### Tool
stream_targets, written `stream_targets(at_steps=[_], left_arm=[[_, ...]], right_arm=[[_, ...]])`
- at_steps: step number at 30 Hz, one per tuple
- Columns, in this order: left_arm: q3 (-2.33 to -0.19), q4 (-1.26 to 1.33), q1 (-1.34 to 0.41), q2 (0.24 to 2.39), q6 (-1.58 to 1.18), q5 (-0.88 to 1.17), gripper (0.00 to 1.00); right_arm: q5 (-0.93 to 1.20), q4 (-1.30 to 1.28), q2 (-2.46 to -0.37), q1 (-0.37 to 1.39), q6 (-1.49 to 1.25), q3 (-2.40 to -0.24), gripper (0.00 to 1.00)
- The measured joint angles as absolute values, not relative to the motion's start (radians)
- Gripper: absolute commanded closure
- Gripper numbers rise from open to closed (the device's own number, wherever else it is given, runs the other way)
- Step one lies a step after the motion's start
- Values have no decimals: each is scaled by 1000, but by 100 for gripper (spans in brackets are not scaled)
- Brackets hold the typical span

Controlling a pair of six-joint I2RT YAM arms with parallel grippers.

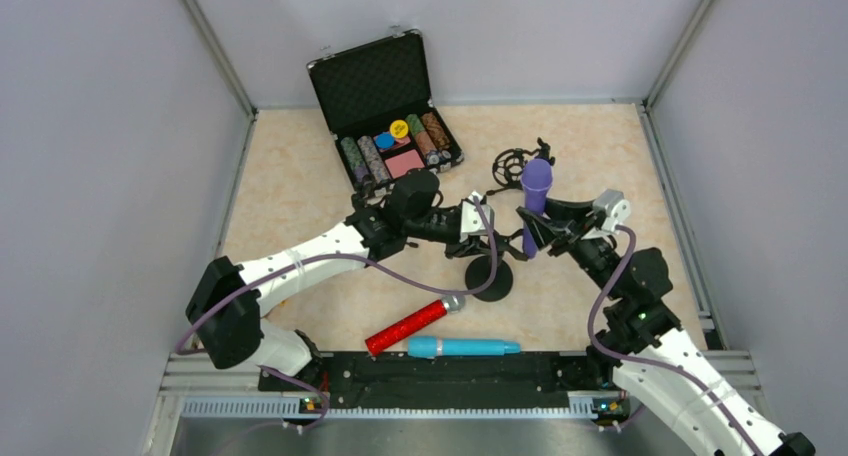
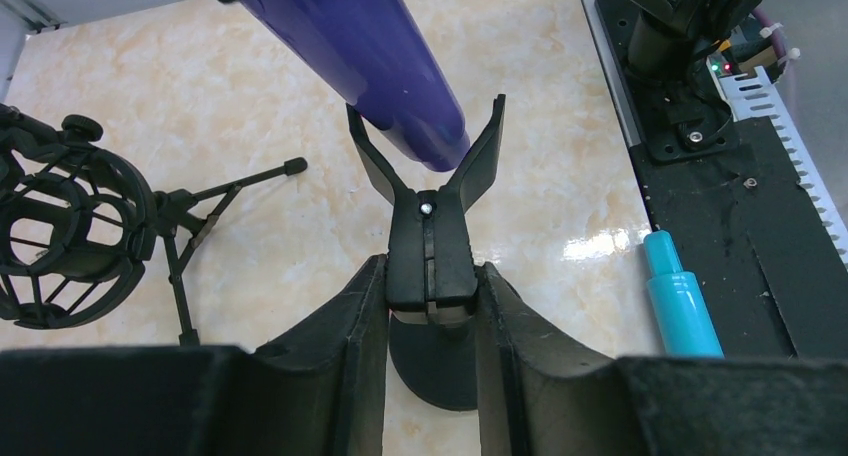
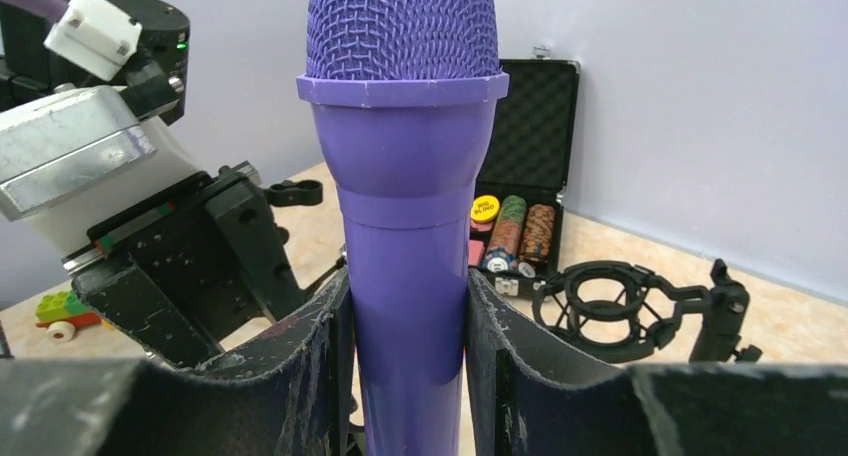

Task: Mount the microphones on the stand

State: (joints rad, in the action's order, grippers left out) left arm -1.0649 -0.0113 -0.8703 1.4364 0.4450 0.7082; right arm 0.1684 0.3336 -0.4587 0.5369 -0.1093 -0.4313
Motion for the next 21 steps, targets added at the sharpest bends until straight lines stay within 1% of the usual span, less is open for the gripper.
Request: stream_targets(at_steps=[13,21], left_arm=[[-1065,9,-871,1445,413,705,100],[-1065,19,-871,1449,395,706,100]], right_arm=[[205,654,-441,537,-194,-233,100],[193,838,-457,537,-213,-155,100]])
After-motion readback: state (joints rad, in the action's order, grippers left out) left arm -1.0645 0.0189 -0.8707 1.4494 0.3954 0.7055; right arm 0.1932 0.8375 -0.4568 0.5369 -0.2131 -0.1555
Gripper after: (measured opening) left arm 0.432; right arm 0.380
